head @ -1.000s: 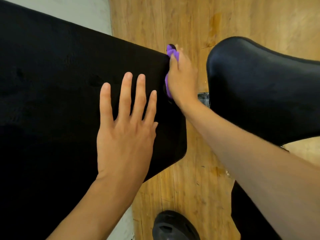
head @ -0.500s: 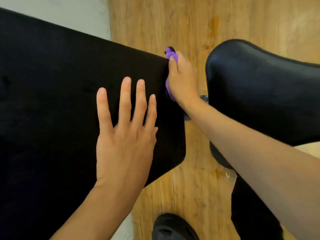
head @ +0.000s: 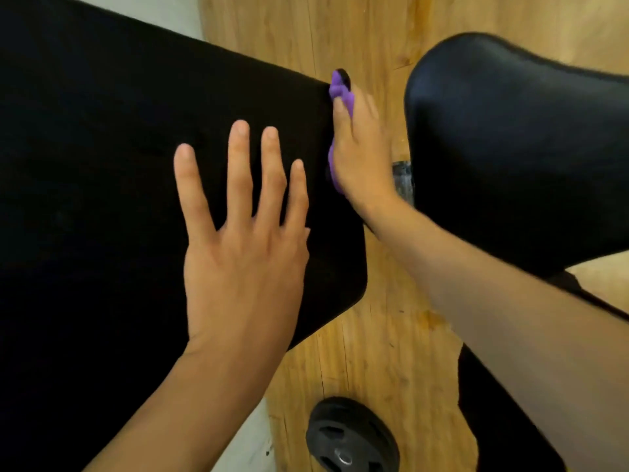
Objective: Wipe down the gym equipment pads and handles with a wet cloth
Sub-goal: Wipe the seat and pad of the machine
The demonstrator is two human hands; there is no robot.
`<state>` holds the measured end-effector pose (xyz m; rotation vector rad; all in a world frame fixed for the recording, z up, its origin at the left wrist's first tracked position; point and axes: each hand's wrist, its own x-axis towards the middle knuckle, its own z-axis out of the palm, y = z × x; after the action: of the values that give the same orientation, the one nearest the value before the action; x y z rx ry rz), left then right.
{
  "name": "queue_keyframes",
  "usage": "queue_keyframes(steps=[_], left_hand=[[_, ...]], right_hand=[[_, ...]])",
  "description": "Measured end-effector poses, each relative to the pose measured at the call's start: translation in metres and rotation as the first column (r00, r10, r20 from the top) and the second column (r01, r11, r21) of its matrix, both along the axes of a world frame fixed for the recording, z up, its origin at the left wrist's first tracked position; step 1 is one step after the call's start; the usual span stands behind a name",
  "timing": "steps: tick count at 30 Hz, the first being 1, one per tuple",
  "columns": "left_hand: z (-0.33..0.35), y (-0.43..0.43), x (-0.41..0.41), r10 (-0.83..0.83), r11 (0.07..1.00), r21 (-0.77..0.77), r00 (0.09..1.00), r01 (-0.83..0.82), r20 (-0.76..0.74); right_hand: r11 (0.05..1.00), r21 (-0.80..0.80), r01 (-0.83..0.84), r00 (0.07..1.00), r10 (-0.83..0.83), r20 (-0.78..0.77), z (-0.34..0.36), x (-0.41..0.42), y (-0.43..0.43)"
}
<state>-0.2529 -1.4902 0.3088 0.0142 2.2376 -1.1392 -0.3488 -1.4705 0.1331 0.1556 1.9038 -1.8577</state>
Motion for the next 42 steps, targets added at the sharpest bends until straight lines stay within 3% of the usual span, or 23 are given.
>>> queue_keyframes(steps=[5,8,11,13,20,26,28,32,38,42], left_hand=[[-0.001,-0.001,0.003,0.008,1.0,-0.01,1.0,-0.008,-0.002],[-0.001,0.0,0.001,0.009,1.0,-0.01,1.0,-0.009,0.003],[-0.002,0.003,-0.002,0.013,1.0,-0.015,1.0,-0.013,0.014],[-0.004,0.002,0.0,0.01,1.0,-0.021,1.0,-0.009,0.012],[-0.004,0.002,0.001,0.012,1.0,-0.02,1.0,-0.011,0.015],[-0.005,0.002,-0.001,-0.002,1.0,-0.005,1.0,0.002,0.001],[-0.007,0.002,0.0,0.002,1.0,-0.006,1.0,-0.002,0.006],[-0.007,0.002,0.002,0.0,1.0,0.001,1.0,0.0,0.019],[-0.008,0.0,0.003,-0.01,1.0,0.007,1.0,0.01,0.011],[-0.008,0.0,0.003,-0.004,1.0,0.009,1.0,0.004,0.018]], right_hand=[[0.986,-0.149,-0.077,0.965,0.111,0.239,0.029,0.159,0.073],[0.993,-0.07,-0.094,0.964,0.108,0.245,0.026,0.163,0.072],[0.998,0.019,-0.067,0.984,0.063,0.167,0.005,0.075,0.03],[0.999,-0.011,-0.046,0.996,0.047,0.079,0.001,0.036,0.011],[0.992,0.0,-0.125,0.991,0.125,-0.047,0.041,0.196,0.063],[0.997,0.045,0.056,0.97,-0.065,0.232,-0.003,0.107,0.034],[0.998,0.018,0.068,0.982,-0.07,0.177,0.007,0.128,0.038],[0.996,0.026,-0.083,0.996,0.083,-0.018,0.035,0.198,0.055],[0.995,-0.05,-0.083,0.994,0.087,0.073,0.002,0.052,0.018],[0.992,-0.129,-0.015,0.988,0.034,0.149,0.002,0.052,0.024]])
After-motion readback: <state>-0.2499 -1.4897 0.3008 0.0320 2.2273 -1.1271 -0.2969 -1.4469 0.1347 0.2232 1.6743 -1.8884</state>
